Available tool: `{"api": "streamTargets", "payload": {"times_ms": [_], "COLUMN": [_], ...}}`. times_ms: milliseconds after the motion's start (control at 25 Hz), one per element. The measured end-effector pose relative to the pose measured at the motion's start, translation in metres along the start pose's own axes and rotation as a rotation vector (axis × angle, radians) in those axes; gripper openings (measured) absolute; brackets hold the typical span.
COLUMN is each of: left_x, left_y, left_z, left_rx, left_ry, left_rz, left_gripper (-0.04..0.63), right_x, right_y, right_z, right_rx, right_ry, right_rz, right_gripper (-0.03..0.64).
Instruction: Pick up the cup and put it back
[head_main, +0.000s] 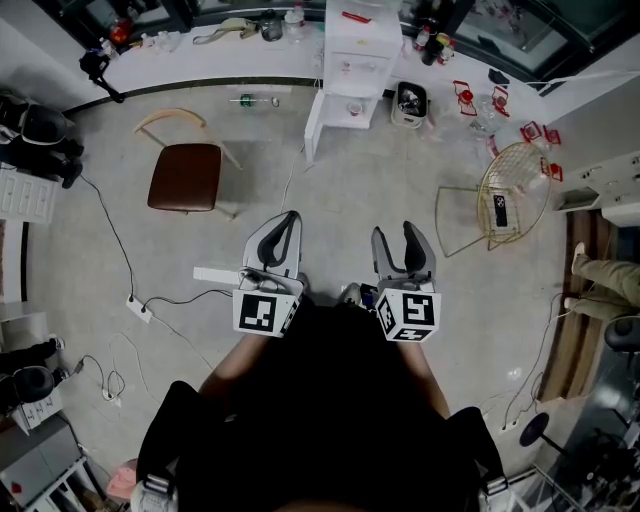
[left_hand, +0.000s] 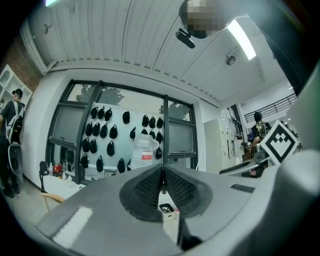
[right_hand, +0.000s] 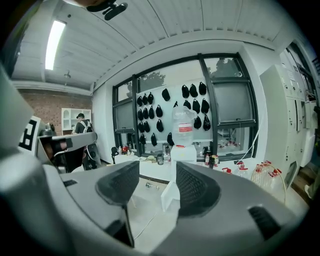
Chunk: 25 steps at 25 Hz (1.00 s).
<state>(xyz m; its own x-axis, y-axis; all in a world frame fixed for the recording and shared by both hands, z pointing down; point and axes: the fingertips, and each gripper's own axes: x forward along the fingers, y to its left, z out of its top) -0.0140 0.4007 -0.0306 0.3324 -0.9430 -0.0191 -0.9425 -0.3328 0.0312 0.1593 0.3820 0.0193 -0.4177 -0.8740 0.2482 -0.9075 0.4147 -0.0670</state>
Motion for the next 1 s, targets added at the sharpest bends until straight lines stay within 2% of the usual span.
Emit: {"api": "streamTargets", "payload": {"times_ms": [200, 680, 1000], "left_x": [-0.005, -0.004, 0.057], "left_y": [0.022, 0.056, 0.066], "left_z": [0.002, -0.015, -0.031], "left_rx": [0.003, -0.022, -0.038], "left_ry": [-0.015, 0.009, 0.042], "left_rz": [-0.018, -0.085, -0.086], "left_gripper": [0.011, 0.011, 0.011], "right_x": [0.007, 0.037, 0.094], "right_y": [0.017, 0.041, 0.010], "right_z": [-0.004, -0.001, -0.005], "right_rx": [0.001, 0.039, 0.040], "right_ry": [0.004, -0.016, 0.006], "right_rz": [-0.026, -0.098, -0.085], "right_gripper": [0.221, 0.221, 0.218]}}
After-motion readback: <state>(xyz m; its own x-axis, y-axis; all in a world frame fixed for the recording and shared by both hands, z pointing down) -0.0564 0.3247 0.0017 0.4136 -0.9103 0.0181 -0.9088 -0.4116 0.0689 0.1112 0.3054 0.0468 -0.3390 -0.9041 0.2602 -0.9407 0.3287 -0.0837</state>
